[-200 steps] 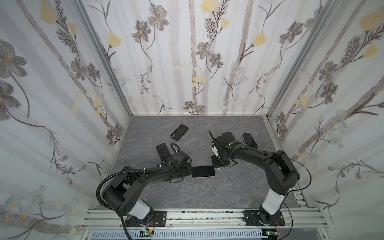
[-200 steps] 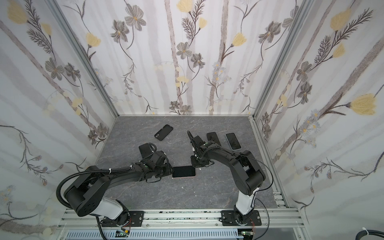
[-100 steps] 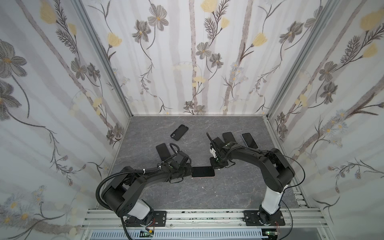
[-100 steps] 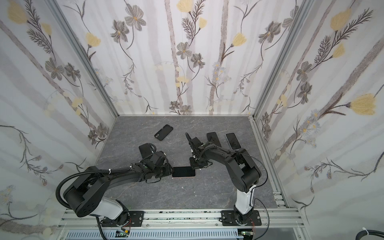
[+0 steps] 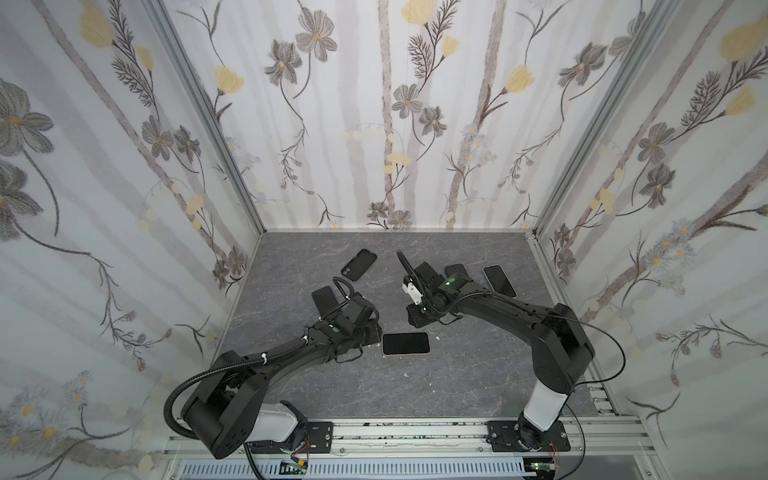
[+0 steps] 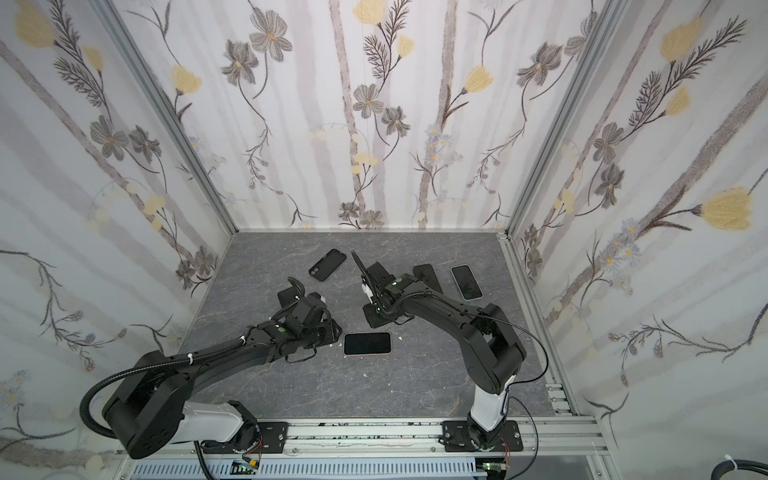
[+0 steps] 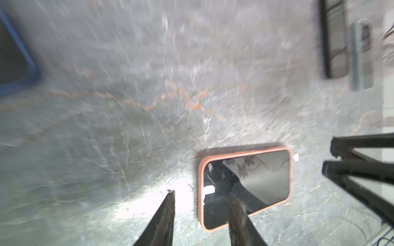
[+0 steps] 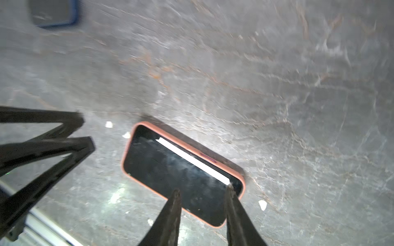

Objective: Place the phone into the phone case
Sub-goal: 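Release the cased phone and lift both grippers away, then lower the right gripper over the cased phone while left draws back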

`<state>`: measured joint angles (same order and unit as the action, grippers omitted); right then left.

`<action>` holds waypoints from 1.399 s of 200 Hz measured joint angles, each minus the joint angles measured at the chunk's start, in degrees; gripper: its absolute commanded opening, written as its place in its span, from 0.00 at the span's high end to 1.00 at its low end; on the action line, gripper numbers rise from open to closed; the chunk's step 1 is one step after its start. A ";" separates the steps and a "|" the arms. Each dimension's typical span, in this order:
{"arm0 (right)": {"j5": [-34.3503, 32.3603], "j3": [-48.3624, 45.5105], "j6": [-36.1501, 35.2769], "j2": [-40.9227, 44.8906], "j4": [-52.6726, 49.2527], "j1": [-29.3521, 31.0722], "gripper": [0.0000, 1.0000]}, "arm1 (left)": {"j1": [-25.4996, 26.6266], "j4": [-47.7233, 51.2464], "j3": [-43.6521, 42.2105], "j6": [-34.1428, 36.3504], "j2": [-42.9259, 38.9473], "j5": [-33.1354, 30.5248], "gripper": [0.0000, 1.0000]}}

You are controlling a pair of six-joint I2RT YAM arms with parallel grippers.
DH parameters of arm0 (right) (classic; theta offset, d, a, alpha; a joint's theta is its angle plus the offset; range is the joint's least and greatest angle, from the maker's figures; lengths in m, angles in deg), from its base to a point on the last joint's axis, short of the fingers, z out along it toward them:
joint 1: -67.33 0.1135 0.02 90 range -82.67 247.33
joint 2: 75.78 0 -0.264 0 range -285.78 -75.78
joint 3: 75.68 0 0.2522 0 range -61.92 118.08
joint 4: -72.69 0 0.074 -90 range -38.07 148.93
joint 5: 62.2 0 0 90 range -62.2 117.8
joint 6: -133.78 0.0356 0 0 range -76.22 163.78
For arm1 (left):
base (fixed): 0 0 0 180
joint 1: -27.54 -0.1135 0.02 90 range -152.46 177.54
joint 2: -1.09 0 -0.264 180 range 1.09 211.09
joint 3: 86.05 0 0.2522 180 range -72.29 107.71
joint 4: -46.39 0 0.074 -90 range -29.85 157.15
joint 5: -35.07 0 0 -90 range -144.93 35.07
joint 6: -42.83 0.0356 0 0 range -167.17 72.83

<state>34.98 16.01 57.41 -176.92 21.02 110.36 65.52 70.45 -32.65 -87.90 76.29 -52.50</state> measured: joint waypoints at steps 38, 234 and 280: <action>-0.26 0.07 -9.38 7.21 4.83 1.44 0.48 | -0.50 5.07 1.01 5.75 -14.10 -6.60 0.50; 7.80 -9.33 -56.17 0.85 12.04 3.21 0.00 | -0.68 -0.59 -17.68 31.76 -50.88 -10.67 0.00; 7.54 -6.99 -56.94 -4.39 8.26 3.26 0.00 | -0.68 -0.74 -17.90 31.76 -51.39 -12.37 0.00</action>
<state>42.52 9.02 0.48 -181.32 29.28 113.62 64.84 69.71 -50.55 -56.14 24.90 -64.87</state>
